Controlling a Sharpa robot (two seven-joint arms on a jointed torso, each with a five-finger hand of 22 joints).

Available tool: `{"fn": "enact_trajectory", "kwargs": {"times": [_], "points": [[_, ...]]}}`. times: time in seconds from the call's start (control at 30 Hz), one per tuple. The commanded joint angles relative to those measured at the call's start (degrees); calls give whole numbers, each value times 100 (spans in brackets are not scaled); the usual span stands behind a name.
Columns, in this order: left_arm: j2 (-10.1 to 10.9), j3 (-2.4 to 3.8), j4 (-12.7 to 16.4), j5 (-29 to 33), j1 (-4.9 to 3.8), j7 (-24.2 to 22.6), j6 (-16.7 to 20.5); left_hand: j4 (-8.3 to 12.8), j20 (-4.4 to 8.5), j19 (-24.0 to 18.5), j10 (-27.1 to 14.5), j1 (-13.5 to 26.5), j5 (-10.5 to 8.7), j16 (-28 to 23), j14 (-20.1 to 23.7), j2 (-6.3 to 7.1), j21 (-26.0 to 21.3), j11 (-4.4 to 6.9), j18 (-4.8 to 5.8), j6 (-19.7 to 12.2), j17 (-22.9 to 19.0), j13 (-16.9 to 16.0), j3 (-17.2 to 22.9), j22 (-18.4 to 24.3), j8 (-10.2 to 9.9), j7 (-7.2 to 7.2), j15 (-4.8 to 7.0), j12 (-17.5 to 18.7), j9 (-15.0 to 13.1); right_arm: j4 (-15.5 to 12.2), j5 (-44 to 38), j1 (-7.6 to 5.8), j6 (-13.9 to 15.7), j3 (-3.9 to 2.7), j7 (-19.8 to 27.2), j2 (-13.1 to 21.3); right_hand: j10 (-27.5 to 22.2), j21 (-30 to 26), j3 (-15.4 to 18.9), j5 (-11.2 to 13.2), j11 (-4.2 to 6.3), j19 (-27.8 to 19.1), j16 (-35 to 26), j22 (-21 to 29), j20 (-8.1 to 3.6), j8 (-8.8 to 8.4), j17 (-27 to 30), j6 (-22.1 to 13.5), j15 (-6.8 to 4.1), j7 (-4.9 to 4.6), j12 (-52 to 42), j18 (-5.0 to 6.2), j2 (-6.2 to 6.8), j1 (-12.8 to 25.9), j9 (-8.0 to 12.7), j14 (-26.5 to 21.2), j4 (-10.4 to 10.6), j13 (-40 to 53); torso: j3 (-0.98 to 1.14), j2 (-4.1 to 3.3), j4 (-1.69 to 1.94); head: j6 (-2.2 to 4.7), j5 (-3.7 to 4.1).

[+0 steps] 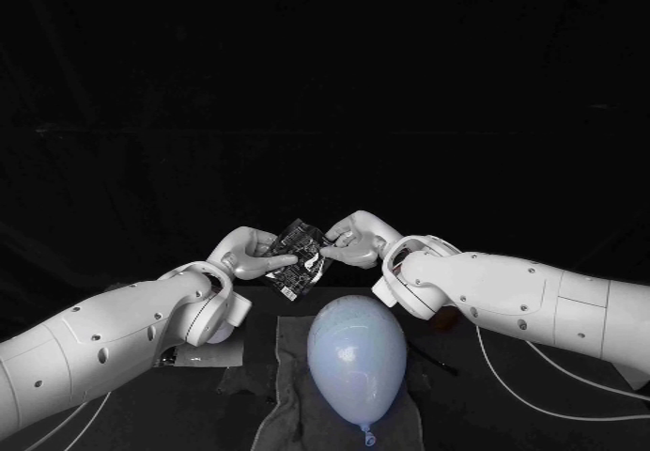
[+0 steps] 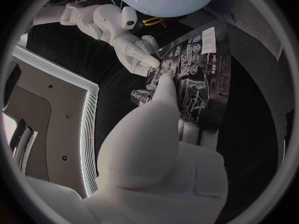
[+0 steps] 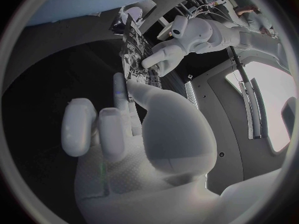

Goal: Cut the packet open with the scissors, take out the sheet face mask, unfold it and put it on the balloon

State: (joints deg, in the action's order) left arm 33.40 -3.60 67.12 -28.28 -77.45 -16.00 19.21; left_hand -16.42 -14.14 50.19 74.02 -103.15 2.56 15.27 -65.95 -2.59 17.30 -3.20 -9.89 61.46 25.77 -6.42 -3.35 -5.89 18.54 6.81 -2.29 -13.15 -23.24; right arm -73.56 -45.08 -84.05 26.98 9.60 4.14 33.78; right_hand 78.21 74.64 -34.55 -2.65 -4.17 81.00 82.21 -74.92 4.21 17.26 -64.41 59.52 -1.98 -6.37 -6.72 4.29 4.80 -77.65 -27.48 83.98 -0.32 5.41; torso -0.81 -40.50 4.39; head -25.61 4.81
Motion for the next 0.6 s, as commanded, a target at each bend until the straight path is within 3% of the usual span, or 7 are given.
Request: {"fn": "enact_trajectory", "kwargs": {"times": [0.03,0.13,0.23,0.43,0.6], "points": [[2,14,12,202,-15,-145,150,-27,-22,-34,-243,-25,12,-99,174,106,-7,-133,-36,-217,-27,71,-50,6,-126,125,-109,161,39,-17,-124,6,-99,4,-53,16,282,30,-33,-16,239,27,22,-607,-27,23,-5,9,-27,22,13,-59,-56,-10,-156,150,3,6,3,-1,1,-9,0],[1,14,20,214,-15,-138,120,-29,-77,-147,-531,228,5,-161,306,349,-87,-326,-23,-617,-22,160,-320,45,-354,313,-234,363,136,-34,-127,6,-67,4,-39,25,285,34,-47,-16,240,30,24,-611,-28,35,-11,3,-28,22,17,-61,-48,3,-167,151,-12,7,1,-1,1,-11,-1],[-2,14,22,222,-15,-130,84,-30,-153,-322,-714,449,16,-258,498,515,-221,-422,-6,-844,-32,217,-593,112,-466,373,-325,489,187,-43,-130,6,-41,4,-31,31,285,34,-47,-16,240,30,24,-611,-28,35,-11,3,-28,22,17,-61,-48,3,-167,151,-12,7,1,0,1,-15,2],[-8,14,26,227,-15,-120,55,-5,-223,-473,-919,509,16,-374,656,508,-374,-490,-29,-1096,-36,242,-846,184,-531,405,-395,594,214,-58,-131,7,-20,4,-28,40,290,40,-54,-16,241,34,24,-616,-28,42,-10,3,-29,23,17,-62,-45,10,-172,152,-18,9,1,-2,4,-25,7],[-6,14,29,228,-15,-108,72,15,-229,-487,-971,414,18,-405,673,428,-413,-502,-35,-1094,-33,241,-876,193,-494,417,-406,614,199,-63,-129,7,-3,4,-28,48,290,40,-54,-16,241,34,24,-616,-28,42,-10,3,-29,23,17,-62,-45,10,-172,152,-18,9,-1,-4,4,-33,5]]}}
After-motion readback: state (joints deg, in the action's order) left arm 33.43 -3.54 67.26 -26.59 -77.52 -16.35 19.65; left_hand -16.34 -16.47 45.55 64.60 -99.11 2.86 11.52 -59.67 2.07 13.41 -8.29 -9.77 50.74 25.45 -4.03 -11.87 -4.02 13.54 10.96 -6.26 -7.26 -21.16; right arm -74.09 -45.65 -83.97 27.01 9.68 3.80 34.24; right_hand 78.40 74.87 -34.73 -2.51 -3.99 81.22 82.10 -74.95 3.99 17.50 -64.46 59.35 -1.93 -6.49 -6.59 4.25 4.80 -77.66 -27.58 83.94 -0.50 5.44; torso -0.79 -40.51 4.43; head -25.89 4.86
